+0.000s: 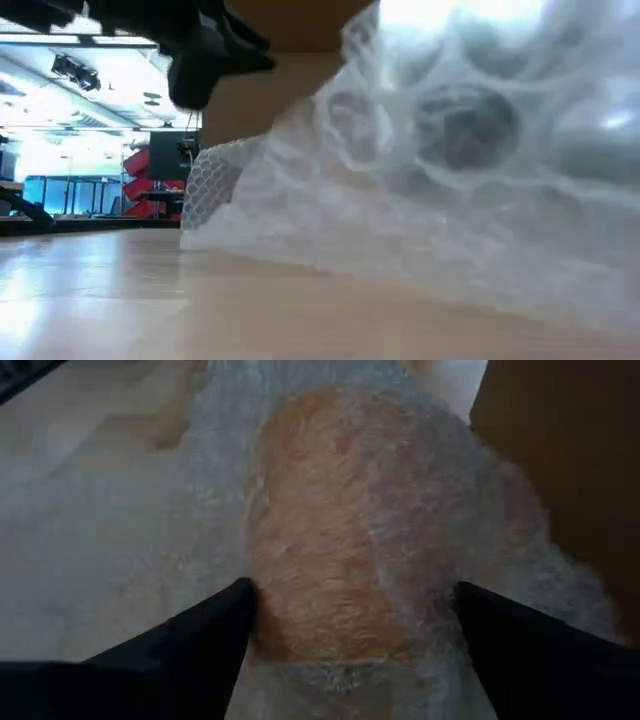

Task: Wrap mug
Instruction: Wrap the orange cup with the bubble wrap

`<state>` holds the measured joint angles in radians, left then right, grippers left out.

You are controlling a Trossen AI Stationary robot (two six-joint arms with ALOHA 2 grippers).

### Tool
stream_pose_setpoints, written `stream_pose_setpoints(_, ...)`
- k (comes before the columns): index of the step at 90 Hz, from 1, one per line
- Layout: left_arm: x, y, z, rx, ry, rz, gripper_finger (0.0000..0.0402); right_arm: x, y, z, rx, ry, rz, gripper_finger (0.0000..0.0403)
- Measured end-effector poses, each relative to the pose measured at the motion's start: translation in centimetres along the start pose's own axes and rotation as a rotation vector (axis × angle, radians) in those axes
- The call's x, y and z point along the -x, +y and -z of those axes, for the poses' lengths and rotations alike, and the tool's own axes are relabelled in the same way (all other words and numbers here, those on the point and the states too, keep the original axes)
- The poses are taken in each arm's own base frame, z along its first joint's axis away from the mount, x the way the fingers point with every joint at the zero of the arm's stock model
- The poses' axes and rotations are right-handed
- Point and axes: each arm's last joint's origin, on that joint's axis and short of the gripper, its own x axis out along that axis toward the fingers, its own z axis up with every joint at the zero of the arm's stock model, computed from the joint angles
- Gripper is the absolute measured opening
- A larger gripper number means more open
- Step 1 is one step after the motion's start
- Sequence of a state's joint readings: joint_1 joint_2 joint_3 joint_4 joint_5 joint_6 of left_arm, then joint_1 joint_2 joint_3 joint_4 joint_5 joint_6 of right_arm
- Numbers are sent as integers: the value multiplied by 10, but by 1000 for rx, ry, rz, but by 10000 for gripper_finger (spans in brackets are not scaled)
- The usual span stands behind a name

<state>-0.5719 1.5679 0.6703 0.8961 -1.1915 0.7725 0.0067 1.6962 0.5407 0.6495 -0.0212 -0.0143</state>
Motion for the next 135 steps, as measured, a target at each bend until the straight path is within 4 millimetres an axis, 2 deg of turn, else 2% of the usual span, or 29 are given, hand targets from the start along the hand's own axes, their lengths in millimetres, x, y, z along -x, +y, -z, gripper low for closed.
stream_pose_setpoints(11,0,-5,-6,377,-163,271,133,0,0,-1,-4,-14,16,311)
stream_pose_setpoints(18,-8,-20,2,563,-167,494,133,0,-1,-3,0,-34,25,311)
stream_pose_setpoints(25,-14,-42,14,698,-115,638,133,0,-1,-5,27,-54,32,311)
stream_pose_setpoints(35,-19,-77,31,810,-56,733,133,-4,-1,-15,65,-60,39,311)
stream_pose_setpoints(47,-23,-118,48,887,21,899,133,-10,-2,-23,118,42,62,311)
stream_pose_setpoints(55,-22,-133,53,918,68,1037,133,-12,-1,-29,153,101,90,311)
stream_pose_setpoints(71,-13,-138,56,1000,159,1215,133,-15,2,-39,237,130,136,311)
stream_pose_setpoints(92,6,-142,55,1026,211,1347,133,-13,3,-51,394,151,291,311)
stream_pose_setpoints(104,6,-141,54,1031,211,1354,133,-15,6,-61,388,104,270,311)
stream_pose_setpoints(135,6,-135,55,1035,213,1359,133,-14,33,-64,338,50,170,311)
